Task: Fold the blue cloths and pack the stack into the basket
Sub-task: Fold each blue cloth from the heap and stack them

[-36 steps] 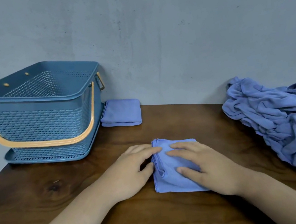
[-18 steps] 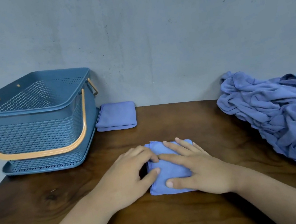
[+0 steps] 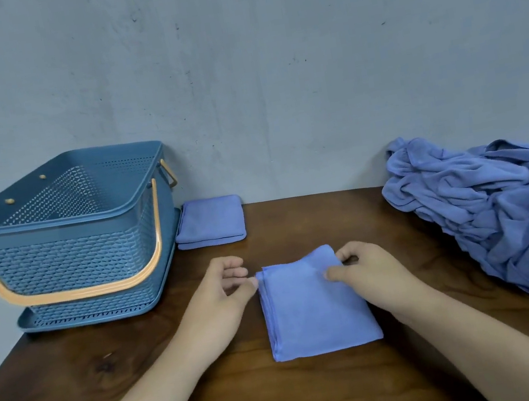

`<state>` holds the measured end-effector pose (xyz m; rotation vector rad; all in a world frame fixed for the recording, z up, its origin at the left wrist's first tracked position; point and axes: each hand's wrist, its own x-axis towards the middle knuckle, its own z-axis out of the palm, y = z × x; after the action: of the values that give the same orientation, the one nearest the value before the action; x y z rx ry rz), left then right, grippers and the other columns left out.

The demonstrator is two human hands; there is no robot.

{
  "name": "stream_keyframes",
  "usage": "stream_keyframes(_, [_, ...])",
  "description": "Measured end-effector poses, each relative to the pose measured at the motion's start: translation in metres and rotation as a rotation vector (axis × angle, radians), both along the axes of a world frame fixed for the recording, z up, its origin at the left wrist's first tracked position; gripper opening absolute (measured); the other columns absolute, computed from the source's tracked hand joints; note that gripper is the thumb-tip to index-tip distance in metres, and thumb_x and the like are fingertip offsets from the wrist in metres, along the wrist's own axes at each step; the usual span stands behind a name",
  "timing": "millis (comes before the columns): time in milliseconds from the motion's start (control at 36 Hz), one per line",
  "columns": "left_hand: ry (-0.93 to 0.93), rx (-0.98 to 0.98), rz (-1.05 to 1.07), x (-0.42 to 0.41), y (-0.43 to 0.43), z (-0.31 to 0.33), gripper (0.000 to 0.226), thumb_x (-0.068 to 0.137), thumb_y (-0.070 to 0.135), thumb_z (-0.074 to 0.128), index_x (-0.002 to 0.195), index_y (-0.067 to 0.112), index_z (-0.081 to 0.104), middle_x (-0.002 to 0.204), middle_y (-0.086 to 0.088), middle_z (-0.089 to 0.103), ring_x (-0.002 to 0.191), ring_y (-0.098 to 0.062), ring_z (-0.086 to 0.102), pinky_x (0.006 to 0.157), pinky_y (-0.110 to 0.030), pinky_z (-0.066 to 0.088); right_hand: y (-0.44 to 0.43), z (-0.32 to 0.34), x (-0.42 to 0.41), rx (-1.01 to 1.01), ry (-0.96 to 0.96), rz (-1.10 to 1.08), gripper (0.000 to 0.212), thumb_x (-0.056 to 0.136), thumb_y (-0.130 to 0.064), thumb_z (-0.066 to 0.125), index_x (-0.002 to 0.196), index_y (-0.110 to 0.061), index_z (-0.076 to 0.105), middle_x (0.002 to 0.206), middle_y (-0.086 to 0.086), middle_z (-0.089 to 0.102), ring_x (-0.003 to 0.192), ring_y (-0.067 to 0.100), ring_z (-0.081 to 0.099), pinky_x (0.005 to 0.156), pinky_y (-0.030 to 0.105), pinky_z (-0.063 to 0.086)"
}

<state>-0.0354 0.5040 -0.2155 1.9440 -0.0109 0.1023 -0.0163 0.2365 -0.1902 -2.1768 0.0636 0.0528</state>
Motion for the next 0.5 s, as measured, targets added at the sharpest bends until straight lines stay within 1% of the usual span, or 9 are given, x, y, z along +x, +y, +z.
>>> stream_keyframes(28, [0.0, 0.003, 0.009, 0.0, -0.001, 0.0, 0.035, 0.098, 0.034, 0.072, 0.129, 0.036, 0.057, 0.126, 0.014, 0.065, 0.109, 0.009, 0.063, 0.095, -0.015, 0.045, 0.002, 0.003, -0.001, 0.061, -0.015, 0.013, 0.021, 0.085, -0.026, 0.074, 0.094, -0.011, 0.063, 0.07, -0.007, 0.055, 0.067, 0.014, 0.049, 0.065, 0.036, 0.04])
stream_keyframes(83, [-0.003, -0.017, 0.021, -0.001, -0.003, 0.002, 0.042, 0.101, 0.039, 0.067, 0.139, 0.035, 0.052, 0.133, 0.018, 0.062, 0.116, 0.011, 0.059, 0.091, -0.01, 0.04, 0.008, 0.009, -0.005, 0.146, -0.071, 0.048, 0.018, 0.087, -0.014, 0.071, 0.093, -0.011, 0.055, 0.069, -0.002, 0.05, 0.063, 0.014, 0.042, 0.065, 0.038, 0.035])
stream_keyframes(139, [-0.003, -0.095, 0.036, -0.002, -0.005, 0.005, 0.054, 0.099, 0.05, 0.066, 0.148, 0.035, 0.047, 0.137, 0.02, 0.059, 0.122, 0.011, 0.055, 0.096, -0.007, 0.038, 0.014, 0.018, -0.01, 0.272, -0.122, 0.095, 0.021, 0.086, -0.017, 0.074, 0.098, -0.019, 0.057, 0.083, 0.01, 0.067, 0.072, 0.027, 0.058, 0.074, 0.046, 0.045])
stream_keyframes(167, [0.009, -0.165, 0.033, -0.004, -0.005, 0.007, 0.065, 0.094, 0.061, 0.068, 0.15, 0.038, 0.045, 0.138, 0.023, 0.06, 0.125, 0.008, 0.055, 0.105, -0.012, 0.038, 0.017, 0.024, -0.013, 0.339, -0.143, 0.11, 0.023, 0.087, -0.021, 0.077, 0.102, -0.025, 0.06, 0.096, 0.009, 0.075, 0.086, 0.035, 0.068, 0.084, 0.051, 0.052])
stream_keyframes(222, [0.041, -0.386, -0.004, -0.004, -0.005, 0.01, 0.086, 0.08, 0.079, 0.07, 0.153, 0.038, 0.047, 0.139, 0.023, 0.063, 0.132, -0.003, 0.059, 0.121, -0.034, 0.039, 0.024, 0.039, -0.019, 0.487, -0.189, 0.16, 0.03, 0.094, -0.019, 0.078, 0.118, -0.028, 0.062, 0.113, 0.005, 0.078, 0.108, 0.035, 0.073, 0.102, 0.059, 0.053])
stream_keyframes(278, [0.052, -0.595, -0.149, -0.008, -0.009, 0.013, 0.078, 0.089, 0.07, 0.069, 0.152, 0.028, 0.051, 0.146, 0.01, 0.065, 0.138, -0.013, 0.059, 0.122, -0.046, 0.037, 0.029, 0.054, -0.022, 0.618, -0.224, 0.213, 0.035, 0.099, -0.01, 0.072, 0.13, -0.02, 0.059, 0.121, 0.006, 0.077, 0.116, 0.033, 0.072, 0.107, 0.059, 0.052])
stream_keyframes(361, [0.042, -0.663, -0.243, -0.015, -0.016, 0.021, 0.062, 0.101, 0.052, 0.065, 0.152, 0.02, 0.052, 0.149, 0.0, 0.063, 0.141, -0.02, 0.057, 0.12, -0.048, 0.039, 0.038, 0.065, -0.019, 0.66, -0.252, 0.212, 0.034, 0.101, -0.009, 0.069, 0.132, -0.017, 0.062, 0.124, 0.005, 0.076, 0.117, 0.03, 0.072, 0.109, 0.058, 0.051])
stream_keyframes(444, [-0.057, -0.638, -0.142, -0.018, -0.021, 0.025, 0.038, 0.106, 0.03, 0.062, 0.142, 0.02, 0.058, 0.133, 0.005, 0.073, 0.126, -0.014, 0.068, 0.102, -0.031, 0.055, 0.046, 0.06, -0.01, 0.608, -0.261, 0.154, 0.027, 0.101, -0.011, 0.07, 0.126, -0.02, 0.068, 0.12, 0.0, 0.078, 0.114, 0.024, 0.074, 0.108, 0.058, 0.052])
stream_keyframes(500, [-0.13, -0.537, -0.01, -0.016, -0.02, 0.021, 0.028, 0.107, 0.028, 0.06, 0.135, 0.026, 0.061, 0.124, 0.011, 0.076, 0.116, -0.005, 0.071, 0.09, -0.02, 0.056, 0.054, 0.055, -0.004, 0.591, -0.262, 0.142, 0.025, 0.101, -0.011, 0.07, 0.124, -0.02, 0.07, 0.12, -0.002, 0.078, 0.114, 0.022, 0.074, 0.109, 0.056, 0.052])
